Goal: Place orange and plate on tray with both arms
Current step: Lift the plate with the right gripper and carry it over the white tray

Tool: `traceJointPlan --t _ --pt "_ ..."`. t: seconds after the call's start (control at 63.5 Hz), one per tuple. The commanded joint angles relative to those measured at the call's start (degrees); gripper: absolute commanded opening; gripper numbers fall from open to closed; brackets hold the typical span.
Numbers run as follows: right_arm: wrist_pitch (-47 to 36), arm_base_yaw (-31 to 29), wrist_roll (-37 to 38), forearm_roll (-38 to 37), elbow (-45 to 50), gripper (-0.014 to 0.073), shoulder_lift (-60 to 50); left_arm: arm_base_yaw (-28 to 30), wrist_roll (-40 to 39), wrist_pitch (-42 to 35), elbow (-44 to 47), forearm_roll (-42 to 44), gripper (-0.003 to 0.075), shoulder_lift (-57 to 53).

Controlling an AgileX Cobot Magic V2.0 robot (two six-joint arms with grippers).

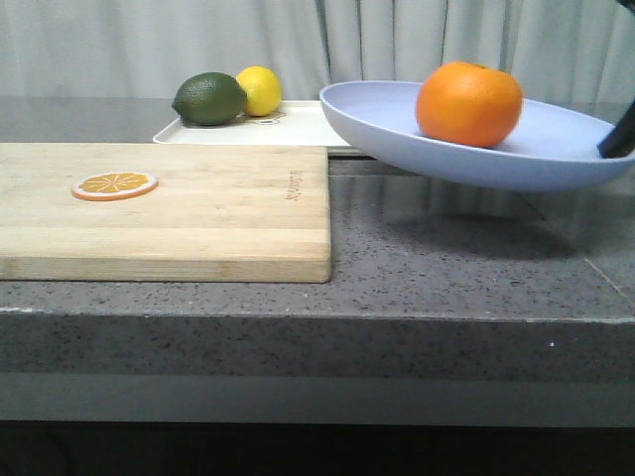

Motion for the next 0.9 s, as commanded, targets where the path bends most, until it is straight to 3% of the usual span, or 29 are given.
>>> traceJointPlan --t 0.0,0.347,0.567,0.882 --pt "-2.67 3.47 5.32 1.68 -5.84 -0.0065 -1.46 0.05 -0.47 -4.39 -1.52 0.07 0.0617 -0.07" --pt "-3.23 13.38 20.22 -5.62 -29.03 -0.0065 11.07 0.05 -0.47 -4.39 -1.52 0.07 0.0617 -0.07" --pt "-0.38 15.5 28.73 -12.45 -48.45 -0.0065 23.96 0.05 -0.47 -4.39 -1.52 -0.16 0.0617 -0.07" --pt "3.18 15.62 36.01 -13.62 -67.74 -0.0065 38.08 0.05 -0.47 -4.39 -1.52 -0.38 0.0617 -0.07"
